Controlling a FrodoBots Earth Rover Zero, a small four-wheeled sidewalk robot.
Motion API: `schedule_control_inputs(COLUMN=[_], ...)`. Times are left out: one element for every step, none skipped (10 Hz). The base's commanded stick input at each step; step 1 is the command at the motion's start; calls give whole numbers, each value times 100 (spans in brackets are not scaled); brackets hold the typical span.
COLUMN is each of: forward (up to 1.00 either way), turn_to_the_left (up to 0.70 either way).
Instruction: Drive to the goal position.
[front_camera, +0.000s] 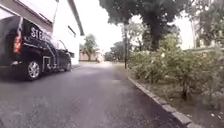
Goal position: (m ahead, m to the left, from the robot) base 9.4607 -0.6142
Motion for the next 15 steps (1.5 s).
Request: schedule_control_inputs(forward=[70, 70, 70, 70, 70, 70, 70, 70, 70, 70, 70, 70, 70, 70, 70], turn_to_the_left=[0, 0, 0, 0, 0, 0, 0, 0, 0, 0, 0, 0, 0, 0, 0])
